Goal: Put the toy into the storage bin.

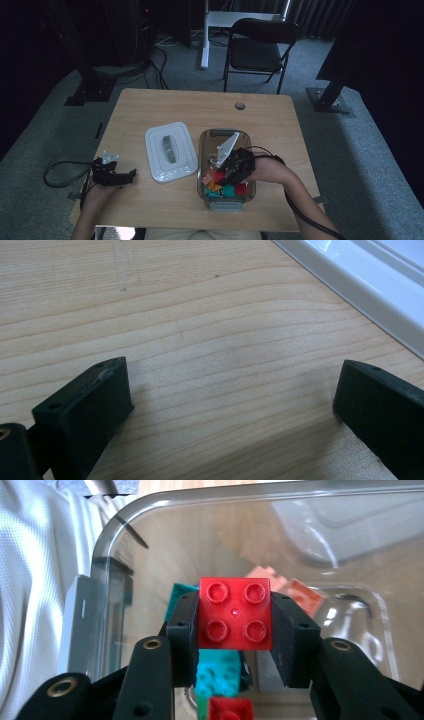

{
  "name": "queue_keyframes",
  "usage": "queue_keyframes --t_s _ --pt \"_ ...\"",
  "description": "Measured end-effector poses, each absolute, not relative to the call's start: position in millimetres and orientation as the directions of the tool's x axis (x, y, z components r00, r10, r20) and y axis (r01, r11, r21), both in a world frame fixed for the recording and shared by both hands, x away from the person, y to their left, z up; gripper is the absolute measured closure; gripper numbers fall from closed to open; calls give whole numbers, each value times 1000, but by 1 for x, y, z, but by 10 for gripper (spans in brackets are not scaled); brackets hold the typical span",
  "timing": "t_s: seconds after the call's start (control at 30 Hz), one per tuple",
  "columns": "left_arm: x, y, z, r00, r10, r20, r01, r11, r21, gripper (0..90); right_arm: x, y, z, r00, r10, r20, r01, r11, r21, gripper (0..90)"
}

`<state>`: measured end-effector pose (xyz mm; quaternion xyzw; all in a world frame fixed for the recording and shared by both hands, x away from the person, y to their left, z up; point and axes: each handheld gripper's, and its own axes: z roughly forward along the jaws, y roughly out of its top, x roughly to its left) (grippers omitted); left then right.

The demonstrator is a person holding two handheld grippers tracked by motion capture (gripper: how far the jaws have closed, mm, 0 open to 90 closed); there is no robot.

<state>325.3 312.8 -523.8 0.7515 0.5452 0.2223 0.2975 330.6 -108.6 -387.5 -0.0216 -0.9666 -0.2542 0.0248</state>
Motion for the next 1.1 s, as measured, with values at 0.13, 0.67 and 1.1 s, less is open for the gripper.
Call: queue_keyframes --t_s 0.13,0.67,1.1 --pt "325 313 -524 307 952 9 687 -228 690 27 328 -97 -396 -998 7 66 36 887 460 588" --pt "325 313 -524 308 951 10 687 -229 689 27 328 -73 -414 -999 -4 32 6 953 303 585" --pt "325 313 -524 308 951 9 687 -229 689 26 332 -95 -401 -993 99 69 117 921 372 440"
